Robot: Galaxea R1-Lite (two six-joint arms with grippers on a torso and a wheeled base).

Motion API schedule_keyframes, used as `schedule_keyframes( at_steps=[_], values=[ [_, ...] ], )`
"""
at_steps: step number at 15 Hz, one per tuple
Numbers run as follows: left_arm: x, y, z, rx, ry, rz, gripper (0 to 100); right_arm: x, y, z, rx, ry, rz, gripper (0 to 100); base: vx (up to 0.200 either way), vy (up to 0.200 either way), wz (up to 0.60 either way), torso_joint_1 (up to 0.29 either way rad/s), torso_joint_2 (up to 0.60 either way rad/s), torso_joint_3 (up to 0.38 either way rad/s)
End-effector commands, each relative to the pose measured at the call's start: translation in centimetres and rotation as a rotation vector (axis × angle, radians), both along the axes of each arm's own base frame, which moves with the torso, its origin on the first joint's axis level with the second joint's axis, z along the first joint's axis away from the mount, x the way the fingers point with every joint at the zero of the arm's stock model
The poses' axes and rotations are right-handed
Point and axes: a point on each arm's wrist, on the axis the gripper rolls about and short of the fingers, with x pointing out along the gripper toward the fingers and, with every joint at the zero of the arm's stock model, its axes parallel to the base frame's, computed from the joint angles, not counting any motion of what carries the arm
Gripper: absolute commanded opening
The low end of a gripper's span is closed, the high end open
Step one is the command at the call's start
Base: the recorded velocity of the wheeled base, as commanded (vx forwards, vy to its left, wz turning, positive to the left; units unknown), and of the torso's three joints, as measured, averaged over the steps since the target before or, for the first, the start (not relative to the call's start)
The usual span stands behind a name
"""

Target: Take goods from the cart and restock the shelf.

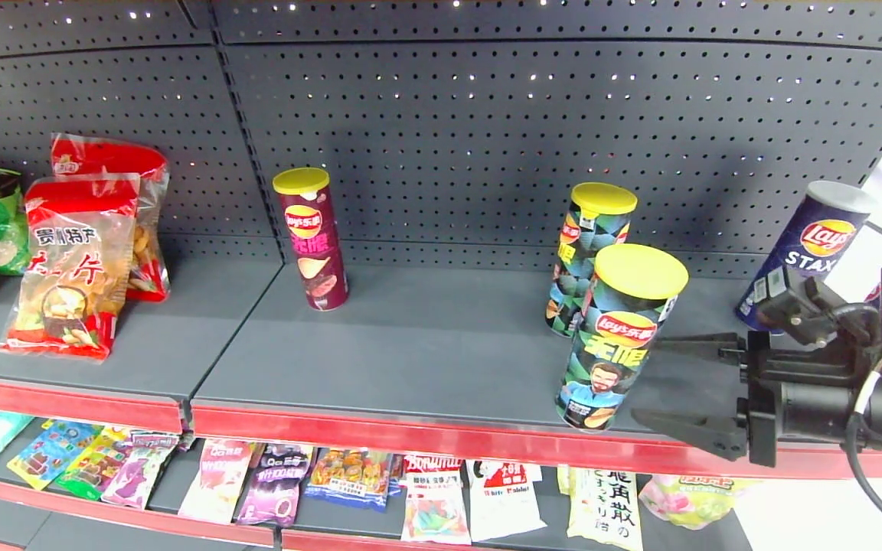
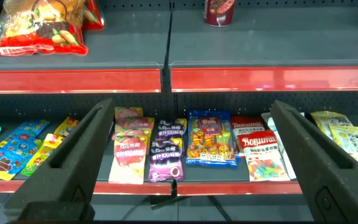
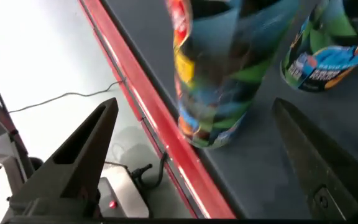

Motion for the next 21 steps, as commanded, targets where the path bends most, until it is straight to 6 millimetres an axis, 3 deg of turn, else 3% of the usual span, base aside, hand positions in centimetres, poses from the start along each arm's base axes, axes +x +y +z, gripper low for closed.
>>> schedule_keyframes(
  at_steps=[1, 5, 6, 12, 21],
  values=[
    [0.0, 0.0, 0.0, 0.0, -0.001, -0.001, 100, -1.3, -0.4, -0.1, -0.004, 0.01, -0.007, 100, 0.0, 0.0, 0.0, 0.0, 0.0, 0.0],
    [0.0, 0.0, 0.0, 0.0, 0.001, 0.001, 100, -2.5, -1.0, -0.8, -0.027, 0.096, -0.034, 100, 0.0, 0.0, 0.0, 0.0, 0.0, 0.0],
    [0.0, 0.0, 0.0, 0.0, 0.001, 0.001, 100, -2.6, -1.2, -1.5, -0.111, 0.15, -0.145, 100, 0.0, 0.0, 0.0, 0.0, 0.0, 0.0],
    [0.0, 0.0, 0.0, 0.0, -0.001, 0.001, 100, -1.2, -0.7, -2.7, -0.219, 0.19, -0.266, 100, 0.0, 0.0, 0.0, 0.0, 0.0, 0.0],
    [0.0, 0.0, 0.0, 0.0, 0.001, -0.001, 100, 1.0, 0.3, -2.8, -0.219, 0.225, -0.38, 100, 0.0, 0.0, 0.0, 0.0, 0.0, 0.0]
  ],
)
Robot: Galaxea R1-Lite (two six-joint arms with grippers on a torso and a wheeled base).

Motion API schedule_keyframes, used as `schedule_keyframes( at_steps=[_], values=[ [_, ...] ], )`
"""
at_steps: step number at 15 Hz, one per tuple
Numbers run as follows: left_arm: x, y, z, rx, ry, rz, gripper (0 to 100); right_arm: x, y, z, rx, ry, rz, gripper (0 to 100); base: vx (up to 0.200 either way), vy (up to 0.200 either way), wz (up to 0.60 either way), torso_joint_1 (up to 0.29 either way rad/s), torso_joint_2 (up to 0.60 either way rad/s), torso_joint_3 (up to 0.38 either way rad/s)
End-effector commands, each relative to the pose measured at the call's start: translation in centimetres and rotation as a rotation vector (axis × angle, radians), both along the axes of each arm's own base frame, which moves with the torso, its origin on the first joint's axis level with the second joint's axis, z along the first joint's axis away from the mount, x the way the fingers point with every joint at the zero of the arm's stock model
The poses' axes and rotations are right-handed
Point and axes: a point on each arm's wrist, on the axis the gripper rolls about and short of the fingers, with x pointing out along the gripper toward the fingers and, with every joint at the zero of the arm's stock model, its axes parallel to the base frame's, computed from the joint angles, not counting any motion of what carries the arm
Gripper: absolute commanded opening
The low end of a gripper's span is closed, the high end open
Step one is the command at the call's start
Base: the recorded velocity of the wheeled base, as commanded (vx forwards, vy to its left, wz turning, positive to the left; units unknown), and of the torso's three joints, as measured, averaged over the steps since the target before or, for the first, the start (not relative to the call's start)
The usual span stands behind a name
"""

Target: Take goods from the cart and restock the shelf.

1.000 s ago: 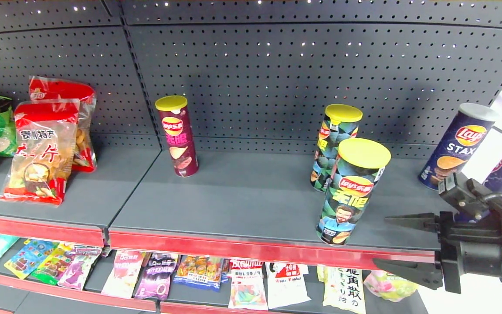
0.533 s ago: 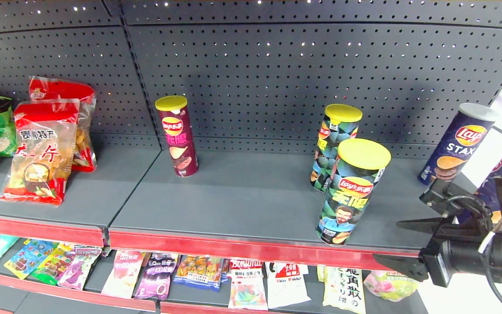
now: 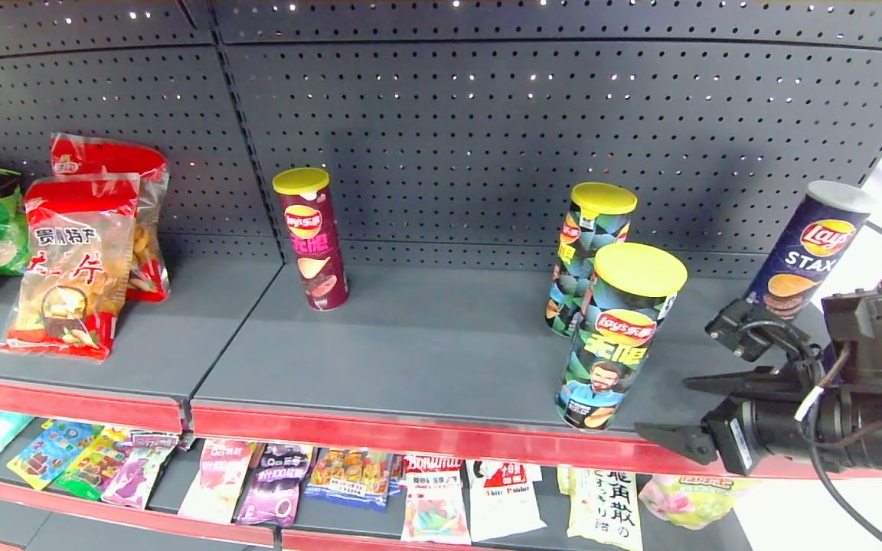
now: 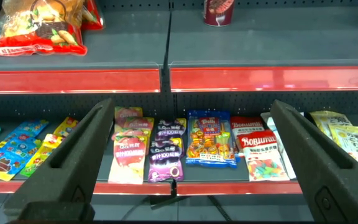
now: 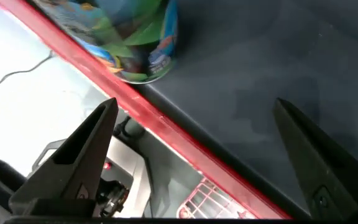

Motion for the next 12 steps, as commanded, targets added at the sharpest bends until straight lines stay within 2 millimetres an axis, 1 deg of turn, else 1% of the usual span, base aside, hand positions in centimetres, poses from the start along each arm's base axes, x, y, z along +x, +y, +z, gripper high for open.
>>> schedule_keyframes(
  at_steps=[1, 5, 12],
  values=[
    [0.0, 0.0, 0.0, 0.0, -0.001, 0.001, 100, 0.6, 0.1, -0.3, -0.015, 0.013, -0.02, 100, 0.0, 0.0, 0.0, 0.0, 0.0, 0.0],
    [0.0, 0.0, 0.0, 0.0, 0.001, 0.001, 100, 1.6, 0.3, -0.3, -0.023, 0.012, -0.072, 100, 0.0, 0.0, 0.0, 0.0, 0.0, 0.0],
    [0.0, 0.0, 0.0, 0.0, 0.001, 0.001, 100, 2.2, 0.6, -0.5, -0.009, 0.019, -0.081, 100, 0.0, 0.0, 0.0, 0.0, 0.0, 0.0]
  ],
)
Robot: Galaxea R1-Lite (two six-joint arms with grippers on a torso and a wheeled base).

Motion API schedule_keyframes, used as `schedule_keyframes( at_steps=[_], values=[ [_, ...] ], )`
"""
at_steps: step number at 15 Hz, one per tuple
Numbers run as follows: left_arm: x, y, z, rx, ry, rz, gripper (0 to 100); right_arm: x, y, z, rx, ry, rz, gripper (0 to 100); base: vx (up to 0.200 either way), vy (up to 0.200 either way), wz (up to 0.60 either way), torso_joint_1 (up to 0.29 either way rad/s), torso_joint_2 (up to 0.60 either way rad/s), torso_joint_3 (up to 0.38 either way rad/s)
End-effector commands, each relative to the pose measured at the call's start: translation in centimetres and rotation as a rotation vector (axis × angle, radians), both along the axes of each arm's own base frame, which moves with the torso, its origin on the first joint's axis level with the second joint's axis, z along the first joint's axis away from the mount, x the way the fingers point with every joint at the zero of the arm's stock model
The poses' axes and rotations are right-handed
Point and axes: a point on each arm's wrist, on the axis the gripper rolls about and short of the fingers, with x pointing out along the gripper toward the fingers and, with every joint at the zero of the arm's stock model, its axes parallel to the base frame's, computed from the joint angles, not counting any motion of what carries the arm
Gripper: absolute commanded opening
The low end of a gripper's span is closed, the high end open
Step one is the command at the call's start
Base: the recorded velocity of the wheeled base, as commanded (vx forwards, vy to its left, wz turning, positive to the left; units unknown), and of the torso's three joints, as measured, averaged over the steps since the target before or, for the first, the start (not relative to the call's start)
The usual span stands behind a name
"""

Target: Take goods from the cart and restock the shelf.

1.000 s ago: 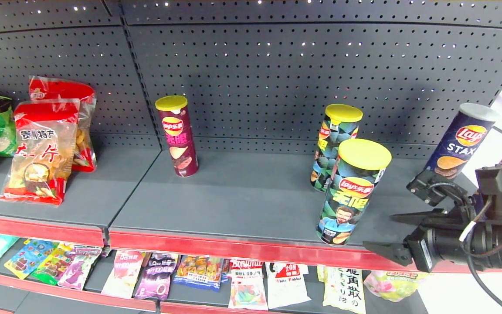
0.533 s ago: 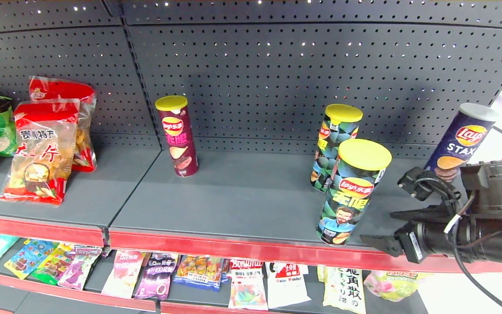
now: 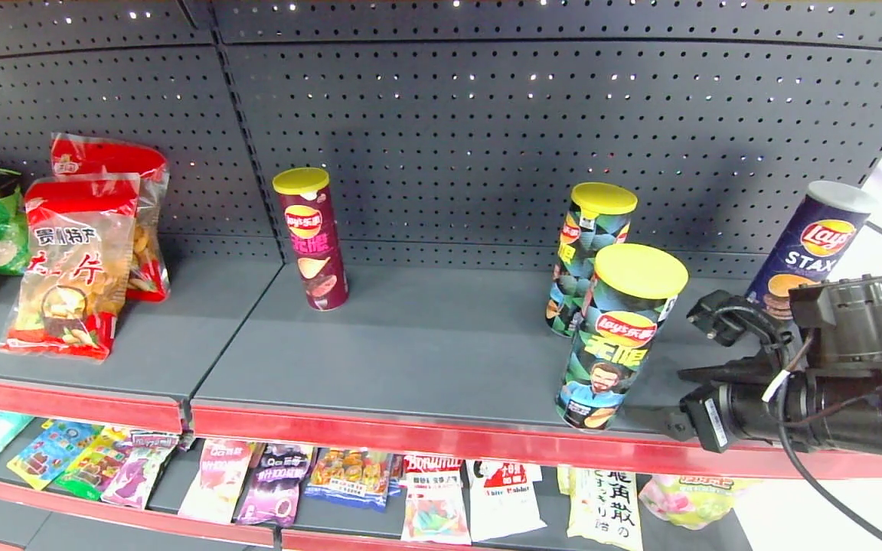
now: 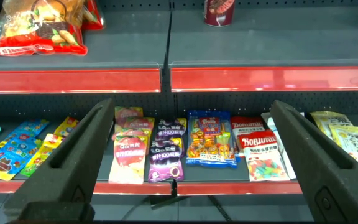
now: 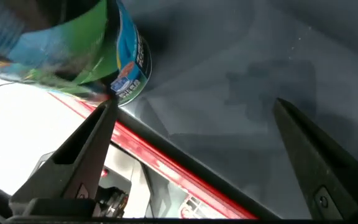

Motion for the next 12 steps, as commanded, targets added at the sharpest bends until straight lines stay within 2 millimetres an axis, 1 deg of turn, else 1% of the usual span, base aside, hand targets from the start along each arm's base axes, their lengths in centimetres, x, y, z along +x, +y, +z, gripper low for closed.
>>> schedule_keyframes(
  at_steps=[1, 6, 8, 12],
  values=[
    [0.0, 0.0, 0.0, 0.0, 0.001, 0.0, 100, 0.4, 0.1, 0.0, 0.004, -0.003, -0.001, 100, 0.0, 0.0, 0.0, 0.0, 0.0, 0.0],
    [0.0, 0.0, 0.0, 0.0, -0.001, 0.0, 100, 0.9, 0.3, -0.1, 0.017, 0.0, -0.014, 100, 0.0, 0.0, 0.0, 0.0, 0.0, 0.0],
    [0.0, 0.0, 0.0, 0.0, -0.001, 0.0, 100, 1.1, 0.2, -0.3, -0.003, 0.004, -0.039, 100, 0.0, 0.0, 0.0, 0.0, 0.0, 0.0],
    [0.0, 0.0, 0.0, 0.0, -0.001, 0.0, 100, 1.9, 0.4, 0.0, 0.004, -0.008, -0.061, 100, 0.0, 0.0, 0.0, 0.0, 0.0, 0.0]
  ],
)
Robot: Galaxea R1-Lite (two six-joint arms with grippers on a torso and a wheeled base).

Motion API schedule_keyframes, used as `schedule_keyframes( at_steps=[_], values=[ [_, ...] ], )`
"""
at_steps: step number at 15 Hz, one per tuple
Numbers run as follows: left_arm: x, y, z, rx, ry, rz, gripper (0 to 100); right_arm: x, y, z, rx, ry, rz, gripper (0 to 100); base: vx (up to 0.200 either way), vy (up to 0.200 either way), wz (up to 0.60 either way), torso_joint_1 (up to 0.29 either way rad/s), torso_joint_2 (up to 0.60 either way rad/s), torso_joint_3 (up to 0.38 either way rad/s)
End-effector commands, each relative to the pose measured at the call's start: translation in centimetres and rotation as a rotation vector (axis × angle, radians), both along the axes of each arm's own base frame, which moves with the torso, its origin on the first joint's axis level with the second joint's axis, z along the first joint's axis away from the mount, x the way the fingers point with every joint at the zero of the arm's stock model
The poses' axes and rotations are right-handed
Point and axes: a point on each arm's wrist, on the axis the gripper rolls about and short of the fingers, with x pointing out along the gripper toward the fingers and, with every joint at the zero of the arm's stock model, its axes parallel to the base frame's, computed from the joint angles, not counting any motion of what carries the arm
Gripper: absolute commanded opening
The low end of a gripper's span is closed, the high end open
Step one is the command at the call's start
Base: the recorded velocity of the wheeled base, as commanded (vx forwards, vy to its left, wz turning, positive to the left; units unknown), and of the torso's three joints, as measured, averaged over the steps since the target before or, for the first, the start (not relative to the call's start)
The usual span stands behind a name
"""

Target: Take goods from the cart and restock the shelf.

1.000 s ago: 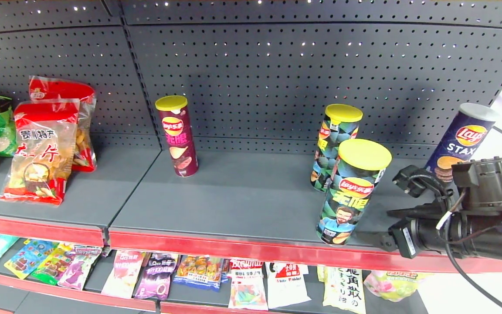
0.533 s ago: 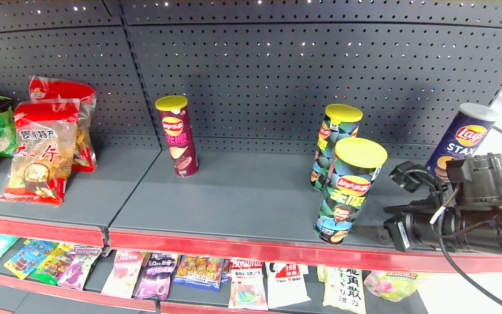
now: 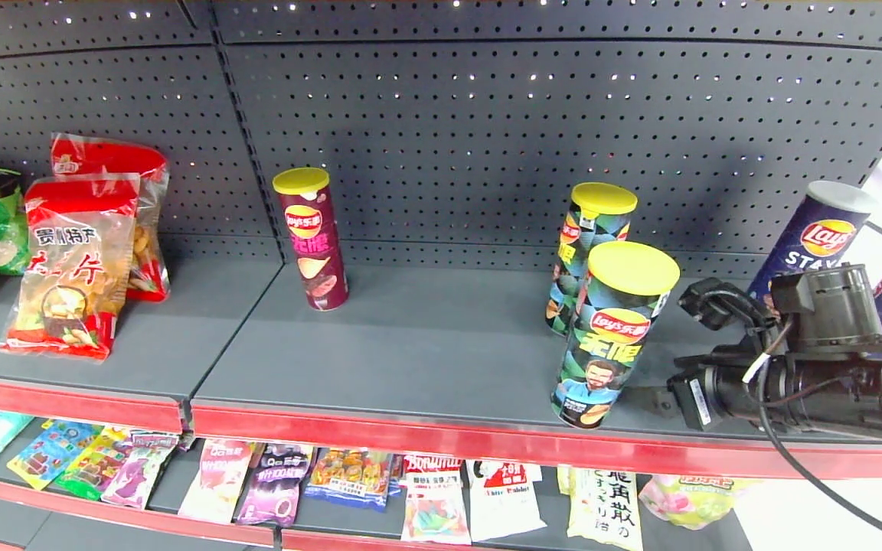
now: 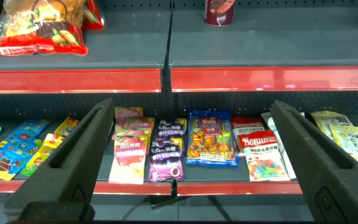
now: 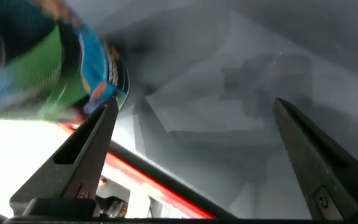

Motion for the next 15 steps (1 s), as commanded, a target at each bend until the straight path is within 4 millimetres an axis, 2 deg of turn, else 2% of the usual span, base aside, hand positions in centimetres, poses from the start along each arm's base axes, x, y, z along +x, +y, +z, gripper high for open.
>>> schedule_keyframes(
  at_steps=[1, 11, 15],
  values=[
    [0.0, 0.0, -0.01, 0.0, 0.001, 0.0, 100, 0.32, 0.12, -0.13, 0.001, 0.005, 0.0, 100, 0.0, 0.0, 0.0, 0.0, 0.0, 0.0],
    [0.0, 0.0, -0.01, 0.0, 0.001, -0.001, 100, 0.76, 0.49, -0.18, 0.01, -0.009, 0.006, 100, 0.0, 0.0, 0.0, 0.0, 0.0, 0.0],
    [0.0, 0.0, 0.0, 0.0, -0.001, 0.0, 100, -0.16, 0.08, 0.18, 0.014, -0.022, -0.001, 100, 0.0, 0.0, 0.0, 0.0, 0.0, 0.0]
  ],
)
